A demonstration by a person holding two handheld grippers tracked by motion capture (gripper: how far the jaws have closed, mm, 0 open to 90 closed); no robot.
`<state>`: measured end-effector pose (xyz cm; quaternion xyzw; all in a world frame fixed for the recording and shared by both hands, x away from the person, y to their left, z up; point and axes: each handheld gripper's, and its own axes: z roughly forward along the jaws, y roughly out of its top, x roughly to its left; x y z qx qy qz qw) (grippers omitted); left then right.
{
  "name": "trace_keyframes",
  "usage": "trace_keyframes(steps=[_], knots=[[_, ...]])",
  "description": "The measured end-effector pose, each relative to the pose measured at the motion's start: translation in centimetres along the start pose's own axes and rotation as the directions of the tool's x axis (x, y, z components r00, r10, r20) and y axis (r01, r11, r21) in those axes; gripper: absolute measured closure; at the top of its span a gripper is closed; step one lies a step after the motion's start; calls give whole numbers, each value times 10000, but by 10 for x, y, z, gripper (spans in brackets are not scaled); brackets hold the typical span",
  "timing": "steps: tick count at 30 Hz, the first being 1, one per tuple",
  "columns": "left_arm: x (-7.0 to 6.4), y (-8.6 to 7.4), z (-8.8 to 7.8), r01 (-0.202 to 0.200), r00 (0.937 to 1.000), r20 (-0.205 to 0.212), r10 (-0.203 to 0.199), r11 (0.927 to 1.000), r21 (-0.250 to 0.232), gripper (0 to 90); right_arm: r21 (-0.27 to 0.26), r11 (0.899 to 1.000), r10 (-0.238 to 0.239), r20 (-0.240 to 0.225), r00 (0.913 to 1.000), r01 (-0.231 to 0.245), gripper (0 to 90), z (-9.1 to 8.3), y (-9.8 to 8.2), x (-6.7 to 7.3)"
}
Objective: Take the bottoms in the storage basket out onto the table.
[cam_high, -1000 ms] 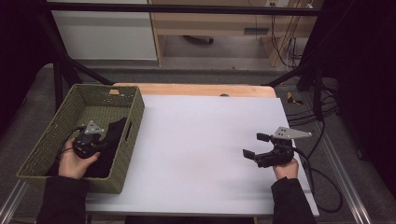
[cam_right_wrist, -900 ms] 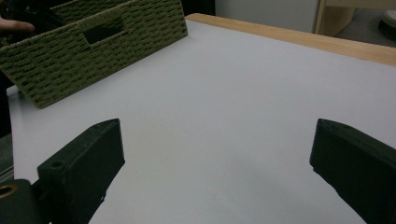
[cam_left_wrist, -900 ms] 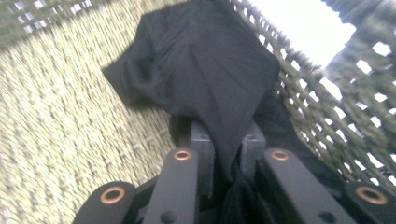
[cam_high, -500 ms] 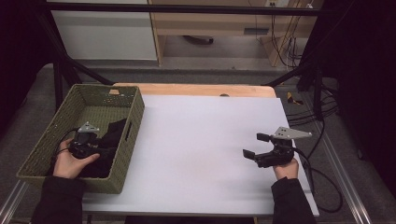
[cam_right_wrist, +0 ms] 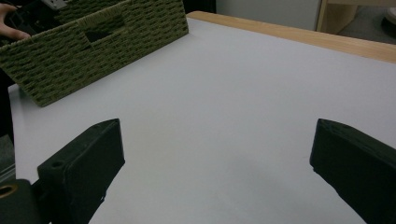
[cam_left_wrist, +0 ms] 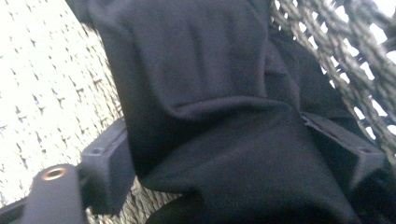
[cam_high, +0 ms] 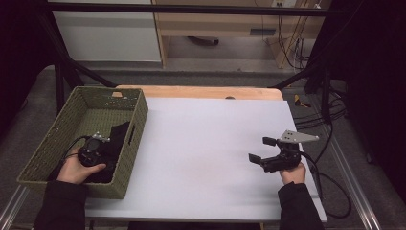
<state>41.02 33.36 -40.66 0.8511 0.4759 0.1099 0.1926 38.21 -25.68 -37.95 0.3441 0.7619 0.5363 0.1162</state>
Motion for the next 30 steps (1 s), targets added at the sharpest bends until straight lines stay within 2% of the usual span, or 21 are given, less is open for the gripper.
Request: trace_keyframes(steps=[2,6,12,14,18,21,30], knots=[[-1,1,2,-140,9999,37,139,9998,149,245,9,10000,3,9,10000,-3,34,0,0,0],[-2,1,4,-175,9998,-60,177,9990,400,330,-3,10000,5,1,10000,-5,35,0,0,0],[-6,2,6,-487,9988,-63,492,9970,604,529,0,10000,1,7,10000,-1,35,0,0,0],[-6,2,6,-446,9990,-11,447,9971,613,589,3,10000,9,10,10000,-9,35,0,0,0],[-4,3,4,-67,9998,203,53,9976,692,701,0,10000,-5,16,10000,5,35,0,0,0],[-3,3,2,97,9994,338,-117,9982,594,740,-5,10000,-11,11,10000,11,35,0,0,0],[0,8,-9,42,9979,641,-31,9998,-170,777,6,10000,-4,37,10000,3,35,-1,0,0]])
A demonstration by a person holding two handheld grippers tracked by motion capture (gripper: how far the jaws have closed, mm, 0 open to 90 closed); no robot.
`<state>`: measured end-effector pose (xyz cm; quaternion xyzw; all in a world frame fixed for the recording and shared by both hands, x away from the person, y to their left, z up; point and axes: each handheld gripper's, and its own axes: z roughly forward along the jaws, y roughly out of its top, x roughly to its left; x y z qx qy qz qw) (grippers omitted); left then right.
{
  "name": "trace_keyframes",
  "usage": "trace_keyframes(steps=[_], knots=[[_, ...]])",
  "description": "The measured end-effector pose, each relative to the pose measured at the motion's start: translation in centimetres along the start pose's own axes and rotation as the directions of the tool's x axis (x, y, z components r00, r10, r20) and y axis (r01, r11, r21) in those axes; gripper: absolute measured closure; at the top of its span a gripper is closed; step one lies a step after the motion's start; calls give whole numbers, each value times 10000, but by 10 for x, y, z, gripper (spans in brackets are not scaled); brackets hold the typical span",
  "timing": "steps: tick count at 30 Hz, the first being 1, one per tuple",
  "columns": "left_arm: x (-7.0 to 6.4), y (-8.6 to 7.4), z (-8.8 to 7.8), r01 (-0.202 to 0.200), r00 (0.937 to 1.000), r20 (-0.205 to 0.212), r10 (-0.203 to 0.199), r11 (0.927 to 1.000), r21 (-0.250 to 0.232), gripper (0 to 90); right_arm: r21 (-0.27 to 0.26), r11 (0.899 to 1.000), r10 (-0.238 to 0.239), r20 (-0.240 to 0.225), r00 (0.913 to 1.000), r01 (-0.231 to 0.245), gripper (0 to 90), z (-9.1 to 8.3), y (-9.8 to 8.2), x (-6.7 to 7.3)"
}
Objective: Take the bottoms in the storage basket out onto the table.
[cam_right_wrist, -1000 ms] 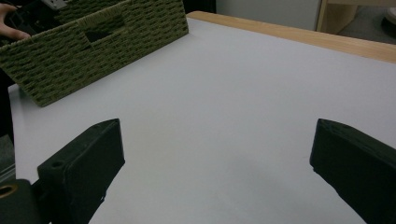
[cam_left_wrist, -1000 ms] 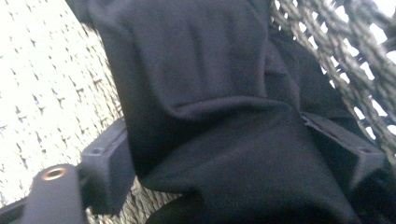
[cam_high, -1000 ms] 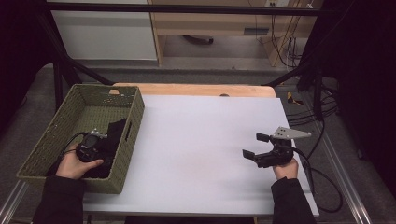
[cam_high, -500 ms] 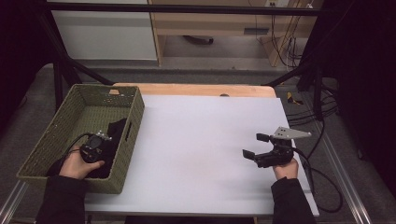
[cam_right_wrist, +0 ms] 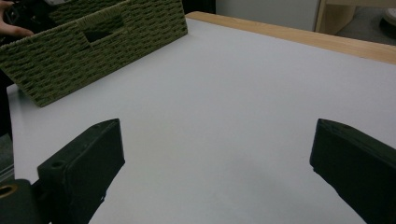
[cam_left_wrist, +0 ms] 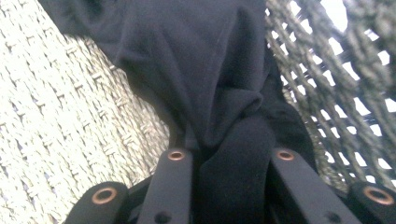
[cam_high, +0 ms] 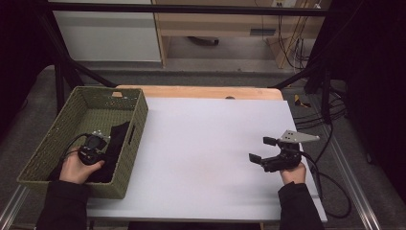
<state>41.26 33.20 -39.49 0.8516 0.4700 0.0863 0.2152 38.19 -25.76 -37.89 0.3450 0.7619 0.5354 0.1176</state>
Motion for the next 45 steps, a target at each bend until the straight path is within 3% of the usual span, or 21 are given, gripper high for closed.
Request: trace_keyframes(steps=[9,14,24,33,37,45], knots=[[2,4,-10,-19,9995,-310,-5,9972,-753,787,-8,10000,-11,-2,10000,11,35,0,0,0],[1,6,-19,-159,9989,-453,99,9907,-1352,792,-7,10000,0,6,10000,0,35,0,0,0],[1,7,-40,20,9995,-310,-94,9728,-2318,795,-11,10000,-4,13,10000,4,35,0,0,-1],[2,9,-51,440,9990,-4,-454,9700,-2389,797,-19,10000,-4,25,10000,4,35,0,0,-1],[1,9,-57,666,9978,211,-634,9655,-2519,797,-23,10000,-1,25,10000,1,35,0,0,-1],[-2,9,-67,692,9976,251,-648,9585,-2764,797,-35,10000,7,19,10000,-7,35,0,-1,-1]])
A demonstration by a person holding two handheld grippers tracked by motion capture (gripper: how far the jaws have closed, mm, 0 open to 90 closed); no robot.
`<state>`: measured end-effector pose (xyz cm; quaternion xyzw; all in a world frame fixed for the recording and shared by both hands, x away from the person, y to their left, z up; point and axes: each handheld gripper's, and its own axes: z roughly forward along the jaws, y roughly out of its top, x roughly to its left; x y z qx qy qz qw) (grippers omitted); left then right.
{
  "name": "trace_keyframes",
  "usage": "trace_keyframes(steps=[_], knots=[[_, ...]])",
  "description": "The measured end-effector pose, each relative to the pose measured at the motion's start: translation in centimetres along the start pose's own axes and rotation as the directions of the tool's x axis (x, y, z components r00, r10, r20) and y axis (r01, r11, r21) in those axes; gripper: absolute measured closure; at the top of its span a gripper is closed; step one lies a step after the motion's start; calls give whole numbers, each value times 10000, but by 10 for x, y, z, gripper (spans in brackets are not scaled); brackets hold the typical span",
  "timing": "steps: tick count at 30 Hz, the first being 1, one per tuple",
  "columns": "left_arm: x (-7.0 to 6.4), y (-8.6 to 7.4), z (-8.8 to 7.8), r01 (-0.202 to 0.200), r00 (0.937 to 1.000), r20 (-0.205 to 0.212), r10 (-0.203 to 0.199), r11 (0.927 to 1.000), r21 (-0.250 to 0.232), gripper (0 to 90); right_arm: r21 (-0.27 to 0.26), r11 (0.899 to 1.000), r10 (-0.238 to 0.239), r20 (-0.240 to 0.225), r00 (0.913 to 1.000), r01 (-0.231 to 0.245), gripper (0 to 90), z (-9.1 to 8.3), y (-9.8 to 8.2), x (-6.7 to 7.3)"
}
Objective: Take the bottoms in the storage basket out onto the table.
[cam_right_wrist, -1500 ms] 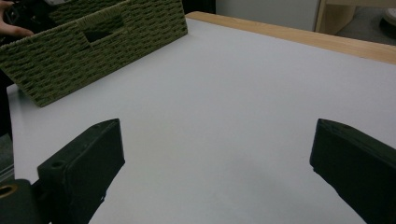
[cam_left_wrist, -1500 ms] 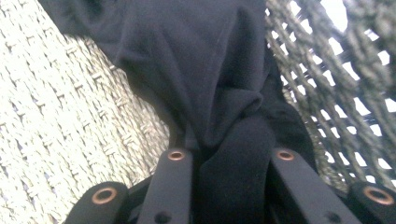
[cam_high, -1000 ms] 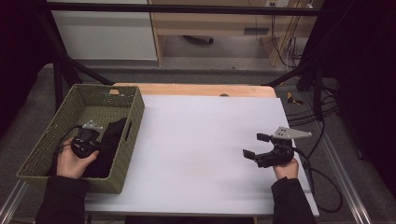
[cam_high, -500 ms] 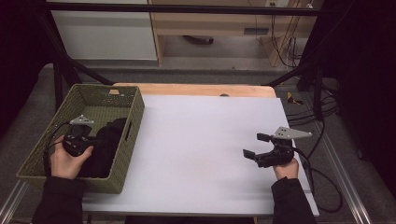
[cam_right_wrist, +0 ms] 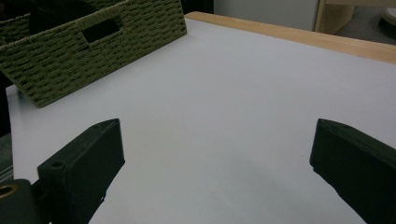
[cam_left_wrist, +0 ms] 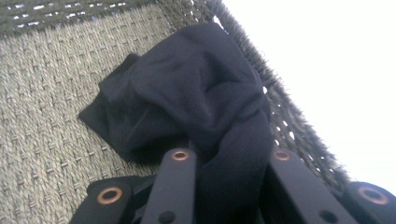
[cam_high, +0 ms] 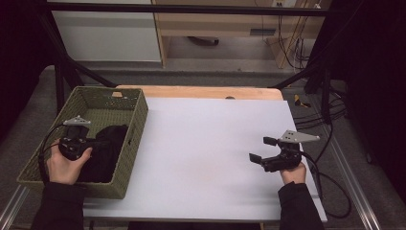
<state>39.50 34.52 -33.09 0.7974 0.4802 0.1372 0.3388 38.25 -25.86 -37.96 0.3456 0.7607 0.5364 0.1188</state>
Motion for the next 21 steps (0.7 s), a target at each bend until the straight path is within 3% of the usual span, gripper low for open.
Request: trace_keyframes(steps=[21], knots=[[-2,4,-31,250,9996,139,-237,9945,-1017,797,-54,10000,52,-38,10000,-52,34,-1,-1,-1]])
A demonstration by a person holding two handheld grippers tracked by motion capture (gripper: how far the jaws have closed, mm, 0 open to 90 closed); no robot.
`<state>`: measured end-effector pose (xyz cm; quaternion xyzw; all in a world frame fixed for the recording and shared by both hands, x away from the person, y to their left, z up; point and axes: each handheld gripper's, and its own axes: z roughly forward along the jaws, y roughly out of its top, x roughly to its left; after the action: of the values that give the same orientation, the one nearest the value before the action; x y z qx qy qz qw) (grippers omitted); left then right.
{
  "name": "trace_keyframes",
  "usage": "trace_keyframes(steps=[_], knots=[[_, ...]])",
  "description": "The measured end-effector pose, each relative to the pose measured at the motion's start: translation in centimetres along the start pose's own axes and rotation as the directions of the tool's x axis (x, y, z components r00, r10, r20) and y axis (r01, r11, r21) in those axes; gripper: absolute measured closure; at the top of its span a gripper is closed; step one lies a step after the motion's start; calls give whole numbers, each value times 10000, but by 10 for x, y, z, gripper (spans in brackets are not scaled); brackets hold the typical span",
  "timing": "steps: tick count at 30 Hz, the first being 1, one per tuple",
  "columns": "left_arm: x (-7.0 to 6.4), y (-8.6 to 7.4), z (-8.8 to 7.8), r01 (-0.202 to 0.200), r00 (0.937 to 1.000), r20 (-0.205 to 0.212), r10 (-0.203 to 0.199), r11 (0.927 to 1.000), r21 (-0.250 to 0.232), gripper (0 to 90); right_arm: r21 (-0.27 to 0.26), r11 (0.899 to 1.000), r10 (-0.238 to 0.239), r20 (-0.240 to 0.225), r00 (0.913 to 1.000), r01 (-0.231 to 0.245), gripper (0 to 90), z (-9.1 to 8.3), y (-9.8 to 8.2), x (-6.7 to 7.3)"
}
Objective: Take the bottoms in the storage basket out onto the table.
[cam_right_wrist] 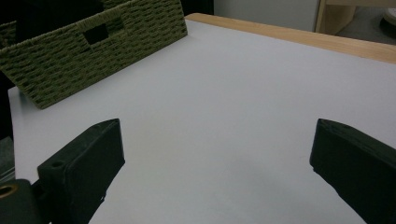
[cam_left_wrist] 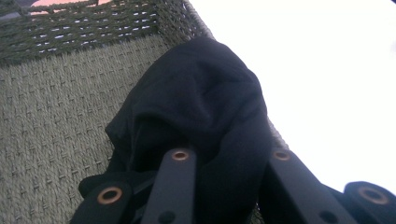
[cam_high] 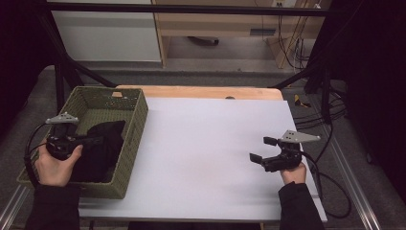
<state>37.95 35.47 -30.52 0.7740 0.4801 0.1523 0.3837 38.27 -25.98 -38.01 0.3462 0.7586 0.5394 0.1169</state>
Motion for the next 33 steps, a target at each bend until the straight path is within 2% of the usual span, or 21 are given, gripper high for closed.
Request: trace_keyframes(steps=[13,33], knots=[[-3,3,-13,30,10000,83,-26,9992,-391,797,41,10000,14,-19,10000,-14,35,1,0,0],[-12,9,-33,-161,9998,121,173,9956,-922,797,120,9999,-71,27,10000,71,35,2,-1,1]])
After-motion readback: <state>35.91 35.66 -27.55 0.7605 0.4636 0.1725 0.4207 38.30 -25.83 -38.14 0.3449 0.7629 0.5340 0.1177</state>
